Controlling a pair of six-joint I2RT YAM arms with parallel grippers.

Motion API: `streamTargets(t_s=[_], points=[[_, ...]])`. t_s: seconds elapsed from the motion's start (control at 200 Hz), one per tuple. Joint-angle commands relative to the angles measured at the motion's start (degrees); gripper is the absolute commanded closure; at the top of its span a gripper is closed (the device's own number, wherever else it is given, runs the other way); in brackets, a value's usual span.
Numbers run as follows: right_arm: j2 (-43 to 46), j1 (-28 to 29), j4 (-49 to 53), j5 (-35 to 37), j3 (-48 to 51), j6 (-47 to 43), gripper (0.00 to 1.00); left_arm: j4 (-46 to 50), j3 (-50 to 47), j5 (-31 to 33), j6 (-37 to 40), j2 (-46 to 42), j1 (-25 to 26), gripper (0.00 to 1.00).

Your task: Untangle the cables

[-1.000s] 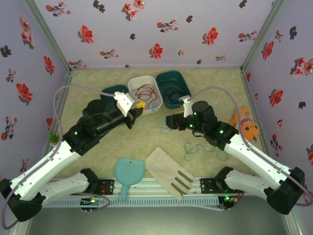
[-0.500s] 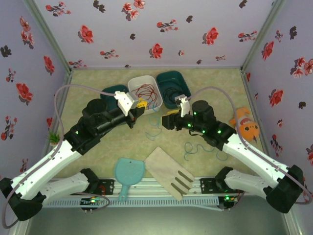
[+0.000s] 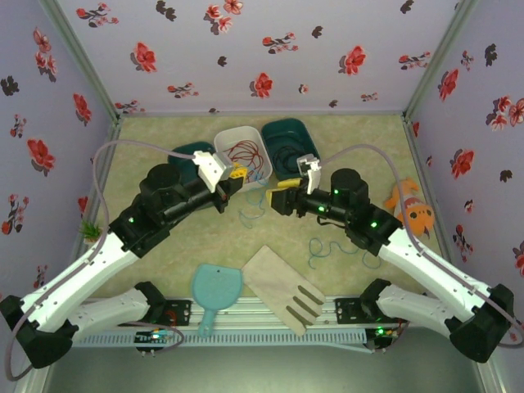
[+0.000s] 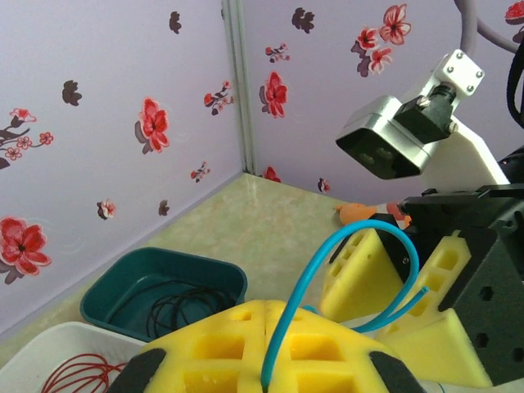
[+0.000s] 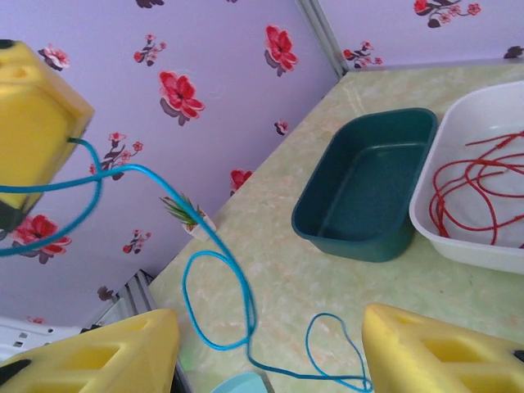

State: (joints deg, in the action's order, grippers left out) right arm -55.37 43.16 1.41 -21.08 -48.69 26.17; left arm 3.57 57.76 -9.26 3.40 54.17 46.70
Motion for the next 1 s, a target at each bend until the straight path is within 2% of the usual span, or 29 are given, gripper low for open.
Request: streamTargets(t_s=[0.0, 0.125, 0.39, 0.66, 0.815, 0.995], points=[[-0.61, 0.99, -3.21, -1.23, -2.36, 0.42, 0.37, -2.26, 0.25, -0.68, -0.87, 0.24, -0.60, 1.00], [-1.61, 1.40, -2.22, 1.27, -2.97, -0.32, 0.38, -2.56, 0.25, -0.72, -1.27, 0.42, -0.58, 1.00], [-3.81, 1.58, 2.10, 14.08, -4.43, -0.51, 0.42, -2.78, 0.08, -1.40, -1.70, -0.13, -0.65, 1.00], [-6.78, 1.81, 2.35, 17.94, -5.17, -0.98, 0.45, -3.04, -0.01, -2.17, -2.43, -0.45, -0.64, 1.00], [-8.83, 1.83, 6.51, 24.97, -6.22, -0.60, 0.54, -3.22, -0.14, -2.17, -2.45, -1.69, -0.64, 1.00], [-11.26, 1.84, 12.16, 33.43, -7.52, 1.27, 0.55, -3.00, -0.10, -2.15, -2.17, -4.38, -1.14, 1.00]])
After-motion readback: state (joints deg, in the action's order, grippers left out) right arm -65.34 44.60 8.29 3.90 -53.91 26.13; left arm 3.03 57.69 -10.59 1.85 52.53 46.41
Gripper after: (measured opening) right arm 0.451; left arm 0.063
